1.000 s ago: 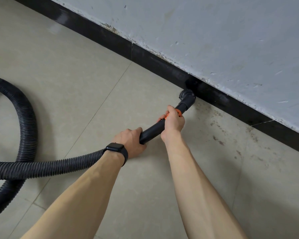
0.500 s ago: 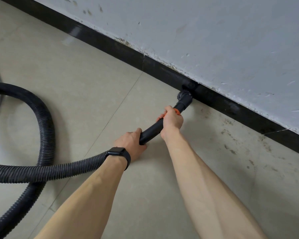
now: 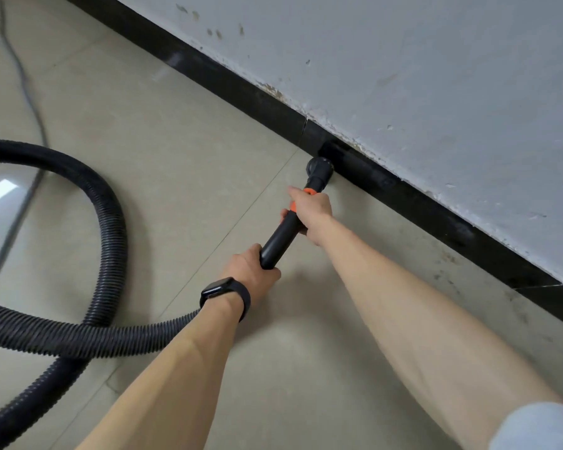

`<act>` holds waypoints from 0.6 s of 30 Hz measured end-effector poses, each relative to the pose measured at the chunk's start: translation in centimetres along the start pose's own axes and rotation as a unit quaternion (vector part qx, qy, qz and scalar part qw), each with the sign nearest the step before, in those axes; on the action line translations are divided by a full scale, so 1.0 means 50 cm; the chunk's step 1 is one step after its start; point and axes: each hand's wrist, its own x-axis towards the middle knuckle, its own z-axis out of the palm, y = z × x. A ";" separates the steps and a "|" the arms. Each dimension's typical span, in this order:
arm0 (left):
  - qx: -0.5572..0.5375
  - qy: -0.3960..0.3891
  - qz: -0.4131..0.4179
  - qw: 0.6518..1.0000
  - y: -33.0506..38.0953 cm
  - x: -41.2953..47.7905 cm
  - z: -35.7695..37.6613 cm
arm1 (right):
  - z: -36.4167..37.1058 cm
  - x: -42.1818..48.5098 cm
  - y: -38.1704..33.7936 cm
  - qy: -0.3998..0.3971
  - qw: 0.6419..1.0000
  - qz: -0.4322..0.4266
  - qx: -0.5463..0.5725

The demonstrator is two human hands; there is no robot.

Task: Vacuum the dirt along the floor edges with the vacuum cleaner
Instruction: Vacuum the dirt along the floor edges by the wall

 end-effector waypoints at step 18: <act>0.426 -0.273 0.135 0.852 0.180 -0.144 -0.124 | -0.207 -0.299 0.121 0.013 0.992 0.110 0.057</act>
